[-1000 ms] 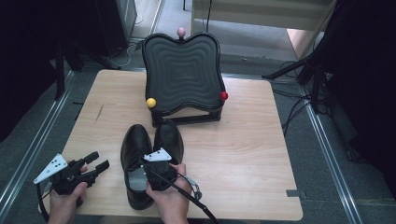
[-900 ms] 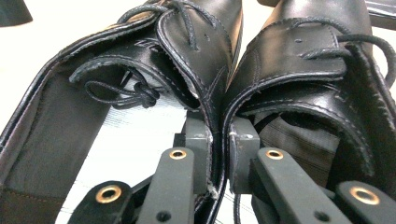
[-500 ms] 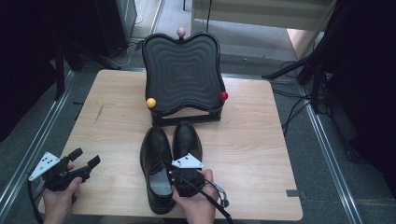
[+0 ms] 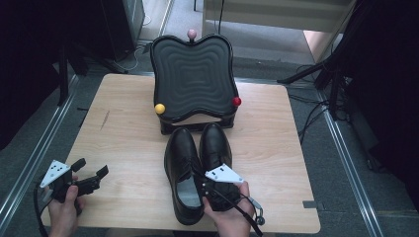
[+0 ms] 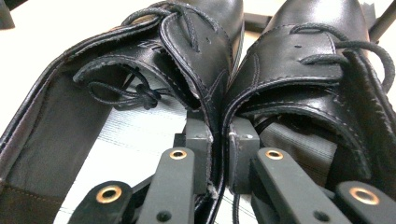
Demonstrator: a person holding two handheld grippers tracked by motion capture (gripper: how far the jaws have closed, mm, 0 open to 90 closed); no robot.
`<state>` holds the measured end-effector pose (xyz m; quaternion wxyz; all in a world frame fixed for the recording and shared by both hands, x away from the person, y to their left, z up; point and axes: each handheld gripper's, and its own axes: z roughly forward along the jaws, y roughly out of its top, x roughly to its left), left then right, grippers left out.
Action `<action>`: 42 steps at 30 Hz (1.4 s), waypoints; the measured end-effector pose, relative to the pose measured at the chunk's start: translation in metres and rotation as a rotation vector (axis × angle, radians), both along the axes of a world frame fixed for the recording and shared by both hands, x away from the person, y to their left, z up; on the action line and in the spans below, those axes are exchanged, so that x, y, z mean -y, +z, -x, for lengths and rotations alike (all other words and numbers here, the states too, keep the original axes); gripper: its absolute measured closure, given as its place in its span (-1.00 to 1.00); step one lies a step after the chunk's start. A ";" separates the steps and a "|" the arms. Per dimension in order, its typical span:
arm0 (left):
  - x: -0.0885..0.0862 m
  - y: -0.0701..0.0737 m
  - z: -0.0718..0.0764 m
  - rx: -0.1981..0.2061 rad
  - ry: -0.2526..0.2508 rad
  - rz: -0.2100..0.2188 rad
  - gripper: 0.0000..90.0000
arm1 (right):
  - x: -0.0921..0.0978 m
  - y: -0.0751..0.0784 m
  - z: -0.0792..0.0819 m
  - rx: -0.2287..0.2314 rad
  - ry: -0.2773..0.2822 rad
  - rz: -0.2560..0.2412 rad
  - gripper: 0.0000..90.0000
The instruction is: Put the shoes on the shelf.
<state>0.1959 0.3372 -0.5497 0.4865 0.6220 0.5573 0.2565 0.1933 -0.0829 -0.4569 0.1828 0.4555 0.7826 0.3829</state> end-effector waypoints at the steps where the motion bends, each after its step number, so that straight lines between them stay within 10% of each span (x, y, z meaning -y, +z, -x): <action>1: 0.000 0.000 0.000 -0.001 0.002 0.001 -0.82 | 0.002 0.002 0.000 0.006 -0.003 -0.006 0.84; 42: 0.006 -0.002 -0.003 -0.017 0.027 -0.047 -0.81 | 0.020 0.074 -0.031 0.220 -0.047 -0.089 0.86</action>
